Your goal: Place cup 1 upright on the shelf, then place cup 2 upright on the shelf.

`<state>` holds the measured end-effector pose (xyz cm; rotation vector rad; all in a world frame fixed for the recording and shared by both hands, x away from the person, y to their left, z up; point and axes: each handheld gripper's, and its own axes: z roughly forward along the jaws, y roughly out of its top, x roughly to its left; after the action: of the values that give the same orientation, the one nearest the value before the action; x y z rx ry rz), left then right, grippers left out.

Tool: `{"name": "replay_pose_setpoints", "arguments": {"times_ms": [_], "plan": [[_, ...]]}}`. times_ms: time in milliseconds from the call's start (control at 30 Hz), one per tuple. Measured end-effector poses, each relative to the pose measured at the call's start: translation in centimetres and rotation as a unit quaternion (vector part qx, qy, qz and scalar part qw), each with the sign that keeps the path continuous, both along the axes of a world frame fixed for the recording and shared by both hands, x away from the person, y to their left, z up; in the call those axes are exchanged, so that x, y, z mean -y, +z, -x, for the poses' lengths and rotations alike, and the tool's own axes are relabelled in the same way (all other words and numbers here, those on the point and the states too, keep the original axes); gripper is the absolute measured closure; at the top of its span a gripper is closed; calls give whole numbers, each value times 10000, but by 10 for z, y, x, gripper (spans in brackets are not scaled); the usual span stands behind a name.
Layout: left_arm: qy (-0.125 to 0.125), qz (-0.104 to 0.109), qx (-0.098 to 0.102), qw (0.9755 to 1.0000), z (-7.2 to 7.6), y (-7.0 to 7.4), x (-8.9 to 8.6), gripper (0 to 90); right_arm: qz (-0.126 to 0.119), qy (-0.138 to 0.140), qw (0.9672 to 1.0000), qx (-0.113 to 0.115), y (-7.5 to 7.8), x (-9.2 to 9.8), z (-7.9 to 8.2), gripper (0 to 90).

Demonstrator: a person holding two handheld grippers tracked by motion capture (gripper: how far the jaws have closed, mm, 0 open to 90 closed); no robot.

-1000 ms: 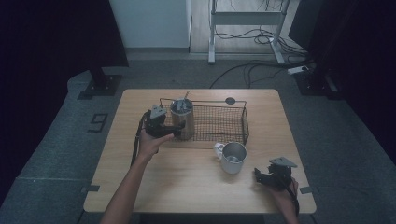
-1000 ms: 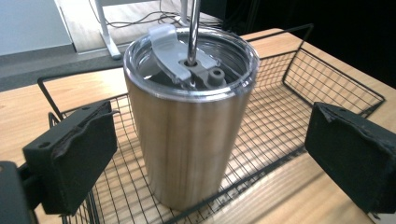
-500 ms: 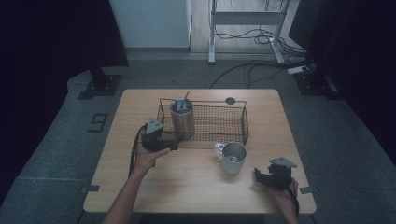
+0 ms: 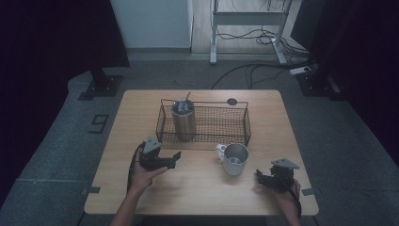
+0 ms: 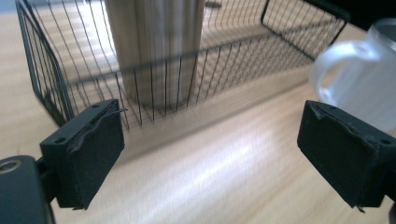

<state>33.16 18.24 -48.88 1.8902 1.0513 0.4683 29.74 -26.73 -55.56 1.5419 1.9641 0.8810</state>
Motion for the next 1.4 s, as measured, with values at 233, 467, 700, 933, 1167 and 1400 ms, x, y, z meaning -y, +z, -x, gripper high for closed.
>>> {"name": "replay_pose_setpoints", "arguments": {"times_ms": [233,467,700,933,1167,1400], "plan": [[21,-62,-287,9996,13,-26,-11,85,-3,-6,10000,-1,0,0,0,132],[-10,-278,-482,9985,14,-42,-15,95,-3,-24,10000,3,0,0,0,133],[6,-305,-481,9984,15,-46,-14,99,-1,-22,10000,-4,0,0,0,129],[45,-209,-479,9986,13,-43,-20,99,20,41,10000,-11,0,-2,-2,124],[104,-125,-481,9987,13,-42,-26,103,18,70,10000,-36,1,-3,-2,134],[71,-135,-516,9986,12,-42,-29,103,-167,224,9996,-47,11,-6,1,131]]}}
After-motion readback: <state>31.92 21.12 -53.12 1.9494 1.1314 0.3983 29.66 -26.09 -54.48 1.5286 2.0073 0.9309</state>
